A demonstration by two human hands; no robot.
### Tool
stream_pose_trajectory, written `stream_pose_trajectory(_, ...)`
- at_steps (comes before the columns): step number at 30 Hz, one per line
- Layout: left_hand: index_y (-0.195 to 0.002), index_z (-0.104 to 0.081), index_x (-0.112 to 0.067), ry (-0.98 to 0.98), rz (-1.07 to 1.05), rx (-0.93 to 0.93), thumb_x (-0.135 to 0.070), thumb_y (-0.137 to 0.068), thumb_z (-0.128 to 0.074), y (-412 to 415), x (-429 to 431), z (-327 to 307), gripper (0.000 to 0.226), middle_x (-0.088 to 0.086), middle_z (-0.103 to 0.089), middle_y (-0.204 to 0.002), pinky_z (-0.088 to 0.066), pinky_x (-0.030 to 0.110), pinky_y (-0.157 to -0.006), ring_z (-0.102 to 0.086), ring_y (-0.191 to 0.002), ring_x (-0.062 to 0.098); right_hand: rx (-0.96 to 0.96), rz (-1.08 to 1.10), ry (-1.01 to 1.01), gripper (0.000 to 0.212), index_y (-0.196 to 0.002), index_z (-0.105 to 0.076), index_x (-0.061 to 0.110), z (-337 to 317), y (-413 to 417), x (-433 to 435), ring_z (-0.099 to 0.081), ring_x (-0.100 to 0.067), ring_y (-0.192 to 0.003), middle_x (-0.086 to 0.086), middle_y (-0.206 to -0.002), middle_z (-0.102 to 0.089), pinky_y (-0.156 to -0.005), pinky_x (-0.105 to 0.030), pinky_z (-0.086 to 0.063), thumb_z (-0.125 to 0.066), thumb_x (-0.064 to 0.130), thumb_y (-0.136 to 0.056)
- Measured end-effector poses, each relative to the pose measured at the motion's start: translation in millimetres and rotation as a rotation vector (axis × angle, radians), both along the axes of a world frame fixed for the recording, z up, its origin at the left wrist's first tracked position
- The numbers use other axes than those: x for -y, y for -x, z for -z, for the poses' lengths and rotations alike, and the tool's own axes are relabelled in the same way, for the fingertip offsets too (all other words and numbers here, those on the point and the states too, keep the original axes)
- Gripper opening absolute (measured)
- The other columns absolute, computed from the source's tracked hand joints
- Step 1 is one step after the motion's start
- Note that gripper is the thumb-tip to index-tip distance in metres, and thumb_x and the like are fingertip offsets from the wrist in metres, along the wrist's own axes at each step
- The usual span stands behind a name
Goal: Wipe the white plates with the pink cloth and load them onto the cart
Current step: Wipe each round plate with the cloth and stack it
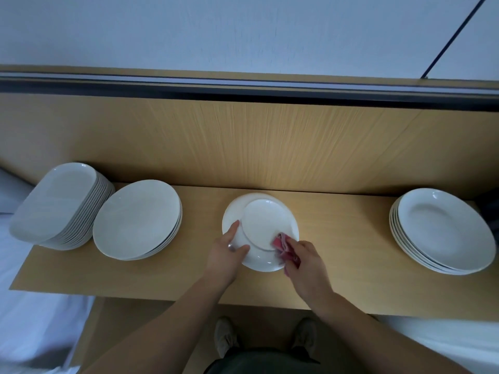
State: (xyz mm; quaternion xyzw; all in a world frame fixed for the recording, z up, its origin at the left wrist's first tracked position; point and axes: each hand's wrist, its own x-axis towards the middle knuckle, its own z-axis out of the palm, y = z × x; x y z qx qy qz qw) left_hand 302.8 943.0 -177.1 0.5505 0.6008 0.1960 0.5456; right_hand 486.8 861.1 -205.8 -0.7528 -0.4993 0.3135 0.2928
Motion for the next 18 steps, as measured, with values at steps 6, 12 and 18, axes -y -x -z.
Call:
stream_pose_trajectory(6,-0.142,-0.042,-0.026,0.004,-0.035,0.069,-0.011,-0.089,-0.066,-3.5,-1.9,1.2,0.06,-0.008,-0.045,-0.119,-0.043,0.004,-0.074,-0.046,-0.103,0.007,0.301,-0.25,-0.126,0.044,-0.125,-0.064,0.021,-27.0,-23.9,-23.0,-0.06,-0.023,-0.09,-0.002,-0.109,-0.061,-0.071,-0.035,-0.053,-0.061,0.005,-0.085)
stream_pose_trajectory(12,-0.143,-0.042,-0.027,0.015,-0.035,0.053,-0.015,-0.089,-0.067,-11.3,-5.4,2.3,0.06,-0.006,-0.047,-0.124,-0.042,0.017,-0.086,-0.047,-0.107,0.01,0.615,-0.656,0.006,0.042,-0.12,-0.063,0.021,-28.3,-30.7,-61.2,-0.056,-0.03,-0.085,-0.006,-0.1,-0.056,-0.063,-0.034,-0.047,-0.059,0.006,-0.081)
stream_pose_trajectory(18,-0.144,-0.043,-0.026,-0.017,0.015,0.03,-0.018,-0.088,-0.068,-7.9,-8.8,8.9,0.061,-0.001,-0.052,-0.134,-0.045,0.025,-0.098,-0.051,-0.115,0.013,0.656,-0.693,-0.041,0.033,-0.126,-0.058,0.022,-32.7,-8.8,-105.4,-0.053,-0.027,-0.1,-0.006,-0.113,-0.053,-0.074,-0.034,-0.045,-0.051,0.027,-0.094)
